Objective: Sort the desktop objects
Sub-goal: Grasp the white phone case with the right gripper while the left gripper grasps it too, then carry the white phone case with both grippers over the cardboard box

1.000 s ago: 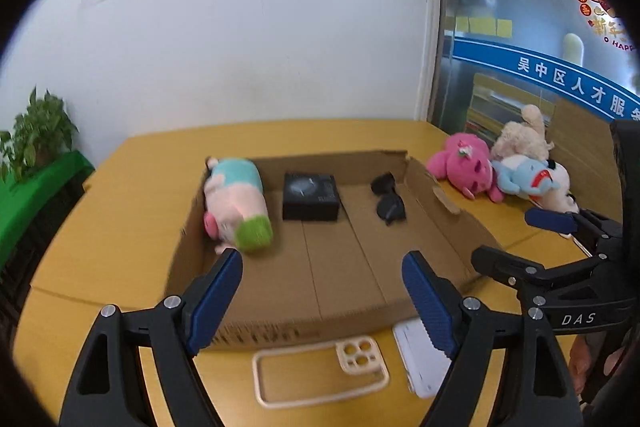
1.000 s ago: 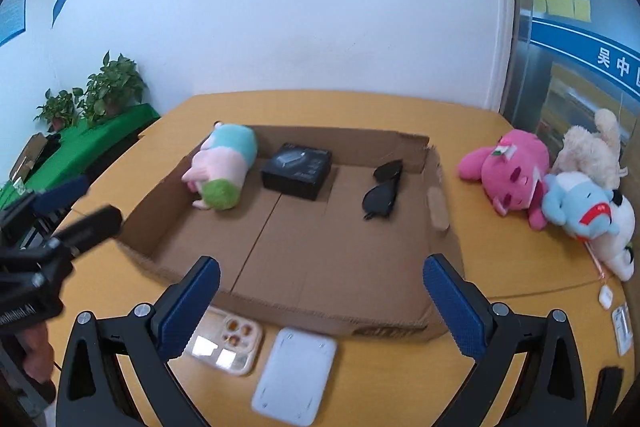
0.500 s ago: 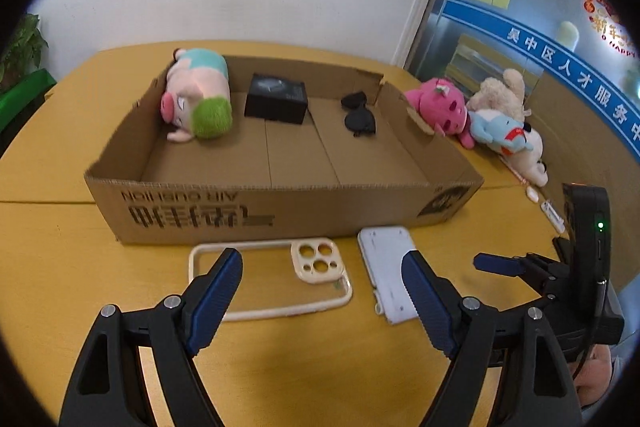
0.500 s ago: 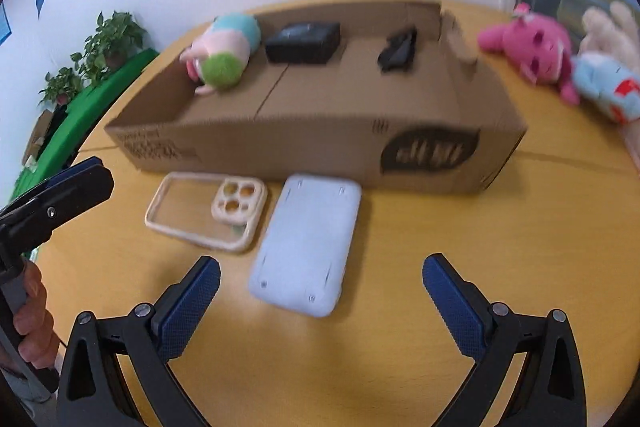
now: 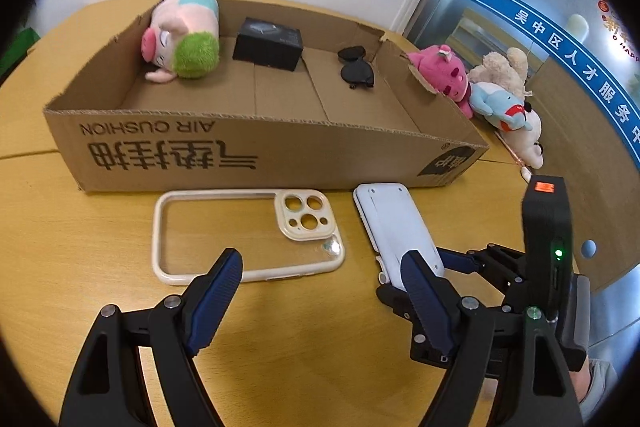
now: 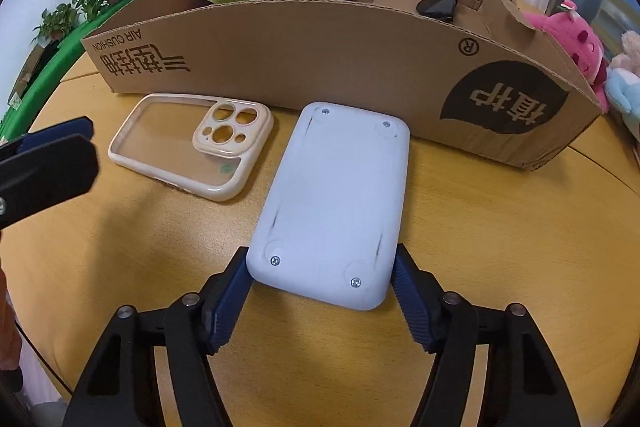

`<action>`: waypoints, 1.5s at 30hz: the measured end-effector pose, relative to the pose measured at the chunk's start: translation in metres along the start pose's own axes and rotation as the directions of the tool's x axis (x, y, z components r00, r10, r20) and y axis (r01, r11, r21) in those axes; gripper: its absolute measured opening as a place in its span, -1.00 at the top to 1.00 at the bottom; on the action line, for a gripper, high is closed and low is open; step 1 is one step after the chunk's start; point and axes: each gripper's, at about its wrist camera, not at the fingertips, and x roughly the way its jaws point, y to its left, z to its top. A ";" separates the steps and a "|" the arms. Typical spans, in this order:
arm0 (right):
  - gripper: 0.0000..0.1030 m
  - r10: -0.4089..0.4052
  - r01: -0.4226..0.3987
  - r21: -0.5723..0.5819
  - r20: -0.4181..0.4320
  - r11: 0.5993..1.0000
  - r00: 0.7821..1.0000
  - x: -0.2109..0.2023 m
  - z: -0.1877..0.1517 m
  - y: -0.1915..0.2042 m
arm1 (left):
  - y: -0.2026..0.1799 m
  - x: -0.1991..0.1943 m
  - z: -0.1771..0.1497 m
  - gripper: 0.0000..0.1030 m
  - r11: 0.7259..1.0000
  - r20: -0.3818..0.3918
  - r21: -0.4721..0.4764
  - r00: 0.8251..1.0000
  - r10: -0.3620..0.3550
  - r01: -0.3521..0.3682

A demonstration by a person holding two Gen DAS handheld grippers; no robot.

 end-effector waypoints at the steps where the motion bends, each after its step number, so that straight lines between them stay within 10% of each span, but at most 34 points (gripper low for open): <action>1: -0.29 0.003 -0.003 0.006 0.002 1.000 1.000 -0.003 -0.006 -0.002 | -0.002 0.004 0.000 -0.57 1.000 -0.012 -0.002 1.000 -0.017 0.017; 10: -0.29 0.047 -0.047 0.065 0.010 0.997 0.999 -0.033 -0.058 -0.010 | -0.041 0.051 -0.006 -0.54 0.980 -0.187 -0.001 0.963 -0.194 0.198; 19: -0.29 0.081 -0.084 0.078 0.035 0.993 0.996 -0.043 -0.077 -0.005 | -0.078 0.084 -0.028 0.09 0.967 -0.331 0.011 0.913 -0.237 0.255; 33: -0.27 0.137 -0.148 0.074 0.129 0.986 0.982 -0.063 -0.054 -0.001 | -0.072 0.044 -0.011 0.30 0.971 -0.229 0.016 0.946 -0.228 0.238; 45: -0.27 0.078 -0.072 -0.030 0.348 0.997 0.934 -0.142 0.050 0.004 | -0.098 -0.023 0.101 0.31 0.951 -0.003 0.207 0.972 -0.234 0.229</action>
